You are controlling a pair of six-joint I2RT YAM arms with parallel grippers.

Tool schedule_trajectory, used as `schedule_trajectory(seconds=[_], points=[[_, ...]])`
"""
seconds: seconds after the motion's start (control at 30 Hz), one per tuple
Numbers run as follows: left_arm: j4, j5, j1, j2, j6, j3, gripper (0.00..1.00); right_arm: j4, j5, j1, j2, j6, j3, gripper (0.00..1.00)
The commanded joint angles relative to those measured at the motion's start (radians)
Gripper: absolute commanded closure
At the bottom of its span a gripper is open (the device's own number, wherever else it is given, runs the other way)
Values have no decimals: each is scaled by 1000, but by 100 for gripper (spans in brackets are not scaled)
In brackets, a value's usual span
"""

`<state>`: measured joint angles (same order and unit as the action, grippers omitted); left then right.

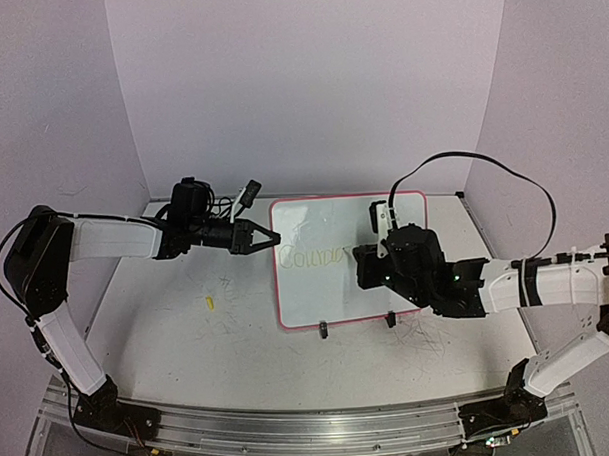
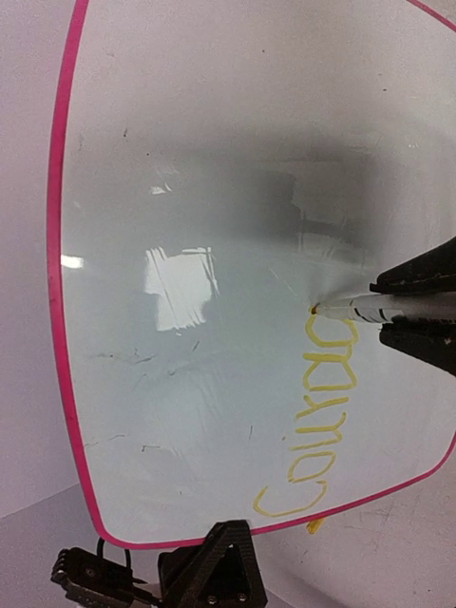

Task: Write a sentence on the whiteboard
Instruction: Write a sentence at the center of the board.

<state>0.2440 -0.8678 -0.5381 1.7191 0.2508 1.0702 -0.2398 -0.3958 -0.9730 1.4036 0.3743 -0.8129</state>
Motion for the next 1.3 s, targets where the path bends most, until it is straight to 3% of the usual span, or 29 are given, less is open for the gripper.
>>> schedule_trajectory(seconds=[0.0, 0.9, 1.27], points=[[28, 29, -3, -50, -31, -8, 100, -10, -36, 11, 8, -17, -42, 100], [28, 32, -3, -50, -33, -10, 100, 46, 52, -22, -10, 83, 82, 100], [28, 32, -3, -52, -33, -10, 100, -20, 74, -35, 61, 62, -20, 100]])
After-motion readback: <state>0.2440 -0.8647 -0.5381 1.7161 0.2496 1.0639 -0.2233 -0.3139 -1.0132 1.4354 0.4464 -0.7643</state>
